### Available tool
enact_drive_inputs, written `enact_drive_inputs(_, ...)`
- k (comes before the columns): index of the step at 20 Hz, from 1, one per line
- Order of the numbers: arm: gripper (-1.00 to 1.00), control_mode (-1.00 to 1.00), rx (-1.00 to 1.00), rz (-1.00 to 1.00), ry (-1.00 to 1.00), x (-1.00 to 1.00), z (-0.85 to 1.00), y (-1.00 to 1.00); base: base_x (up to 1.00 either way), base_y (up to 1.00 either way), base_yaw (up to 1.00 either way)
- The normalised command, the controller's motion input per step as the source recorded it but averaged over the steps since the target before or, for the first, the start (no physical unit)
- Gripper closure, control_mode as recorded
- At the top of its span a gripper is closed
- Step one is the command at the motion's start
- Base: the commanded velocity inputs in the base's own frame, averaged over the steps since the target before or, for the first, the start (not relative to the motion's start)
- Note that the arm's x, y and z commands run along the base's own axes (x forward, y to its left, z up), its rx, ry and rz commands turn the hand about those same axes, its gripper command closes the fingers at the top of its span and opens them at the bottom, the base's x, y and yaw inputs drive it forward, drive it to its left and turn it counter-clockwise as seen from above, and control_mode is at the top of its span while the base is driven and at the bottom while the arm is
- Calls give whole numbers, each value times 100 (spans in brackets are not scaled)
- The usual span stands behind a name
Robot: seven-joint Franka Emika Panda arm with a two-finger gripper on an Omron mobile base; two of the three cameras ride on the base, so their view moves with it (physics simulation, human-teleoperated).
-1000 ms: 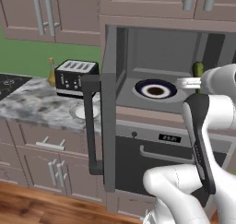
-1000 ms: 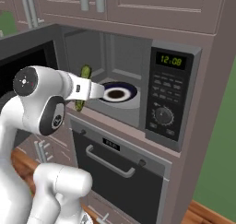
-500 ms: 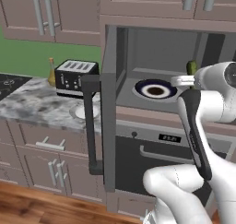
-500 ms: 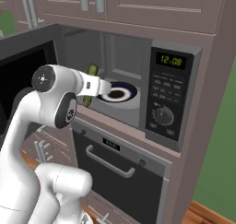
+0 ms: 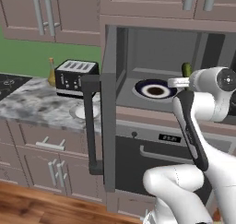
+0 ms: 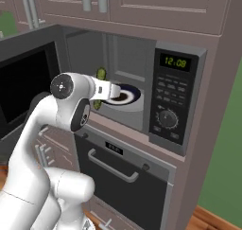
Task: Pick the squash from the counter and place it in the microwave. Then turn on the microwave.
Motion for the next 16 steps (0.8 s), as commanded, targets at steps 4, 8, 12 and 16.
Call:
enact_drive_inputs(4, 100, -100, 0, 0, 0, 46, -6, 0, 0, 0, 0)
enact_drive_inputs(8, 100, -100, 0, 0, 0, 44, -1, -1, 0, 0, 0)
enact_drive_inputs(12, 100, -100, 0, 0, -1, 41, -3, -7, 0, 0, 0)
enact_drive_inputs(16, 100, -100, 0, 0, 0, 44, -15, -3, 0, 0, 0)
